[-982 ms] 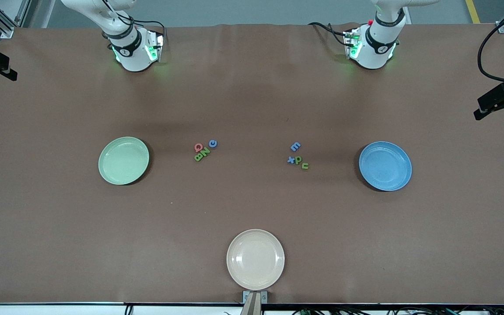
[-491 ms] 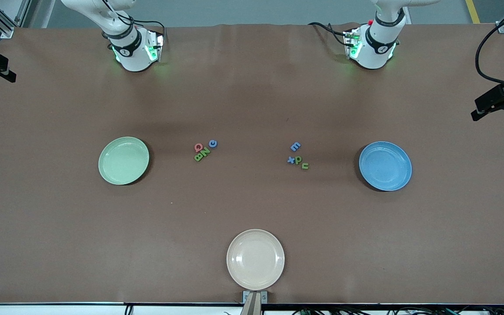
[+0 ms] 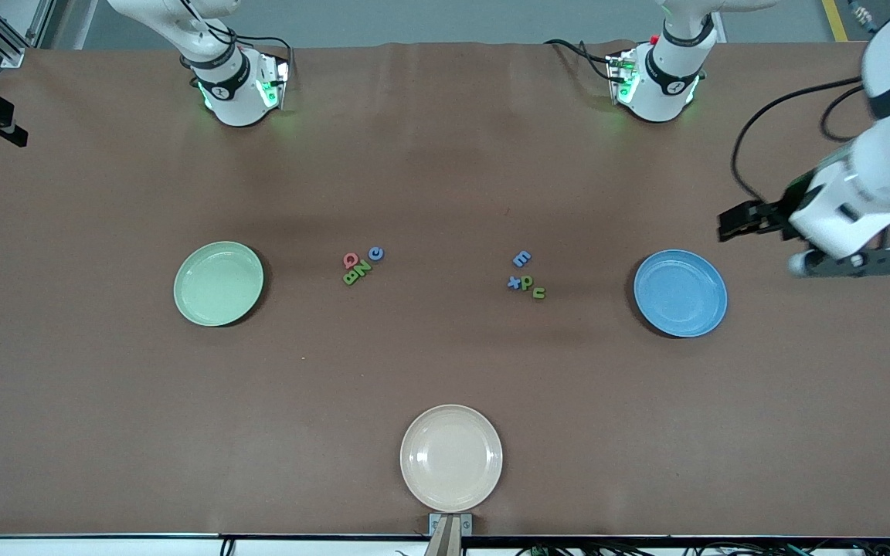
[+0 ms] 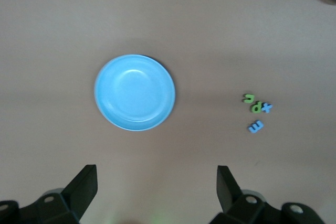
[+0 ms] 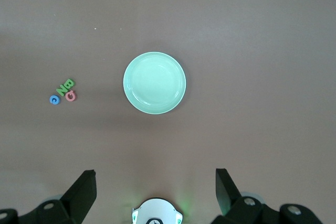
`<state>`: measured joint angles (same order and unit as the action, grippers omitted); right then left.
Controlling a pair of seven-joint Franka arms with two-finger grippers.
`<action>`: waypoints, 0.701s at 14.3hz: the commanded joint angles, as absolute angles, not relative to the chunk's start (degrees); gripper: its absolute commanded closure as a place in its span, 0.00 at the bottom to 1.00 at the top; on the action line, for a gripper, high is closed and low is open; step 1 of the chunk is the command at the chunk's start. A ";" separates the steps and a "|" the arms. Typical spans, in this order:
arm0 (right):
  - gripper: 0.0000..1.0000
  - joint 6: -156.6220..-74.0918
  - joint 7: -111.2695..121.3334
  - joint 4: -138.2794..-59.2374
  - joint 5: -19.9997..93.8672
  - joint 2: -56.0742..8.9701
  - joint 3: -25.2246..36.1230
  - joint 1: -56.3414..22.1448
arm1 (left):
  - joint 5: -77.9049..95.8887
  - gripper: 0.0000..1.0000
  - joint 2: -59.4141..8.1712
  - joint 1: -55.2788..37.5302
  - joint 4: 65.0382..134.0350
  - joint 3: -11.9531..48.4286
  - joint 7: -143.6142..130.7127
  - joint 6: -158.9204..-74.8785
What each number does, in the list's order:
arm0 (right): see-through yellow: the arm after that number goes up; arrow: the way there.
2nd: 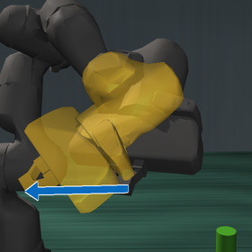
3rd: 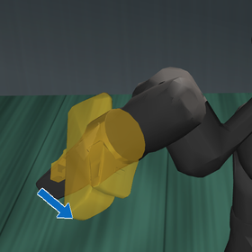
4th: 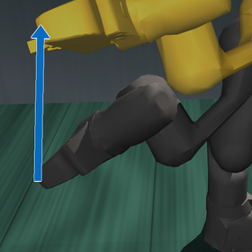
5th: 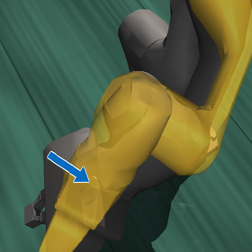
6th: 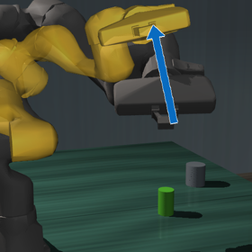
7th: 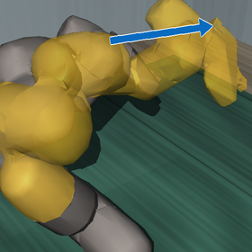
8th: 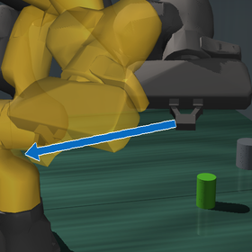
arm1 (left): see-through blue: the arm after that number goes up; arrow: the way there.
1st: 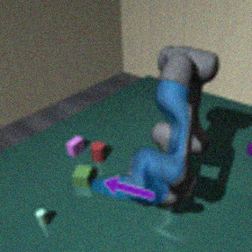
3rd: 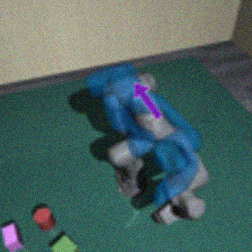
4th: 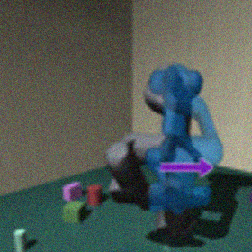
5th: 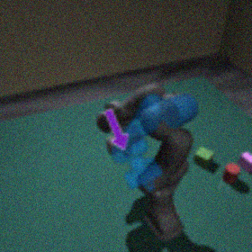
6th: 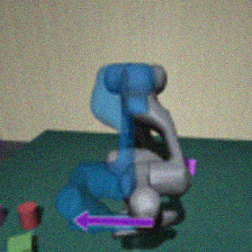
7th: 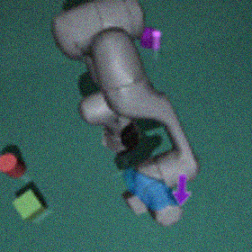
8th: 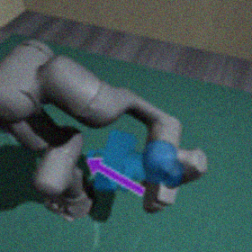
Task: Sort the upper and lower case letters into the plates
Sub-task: 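Reach the left gripper down to the green lowercase letter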
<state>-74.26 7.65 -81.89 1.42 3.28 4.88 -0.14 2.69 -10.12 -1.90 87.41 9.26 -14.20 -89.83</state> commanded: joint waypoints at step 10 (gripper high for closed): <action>0.00 -74.79 8.09 -83.50 2.20 5.01 4.75 -0.09 | 0.79 0.00 -21.70 -15.28 94.57 10.72 -51.20 -110.03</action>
<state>-74.28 7.65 -81.89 1.49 3.31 4.86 -0.14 2.07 -21.34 -13.22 92.65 10.95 -44.32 -107.13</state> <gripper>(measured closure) 0.000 0.000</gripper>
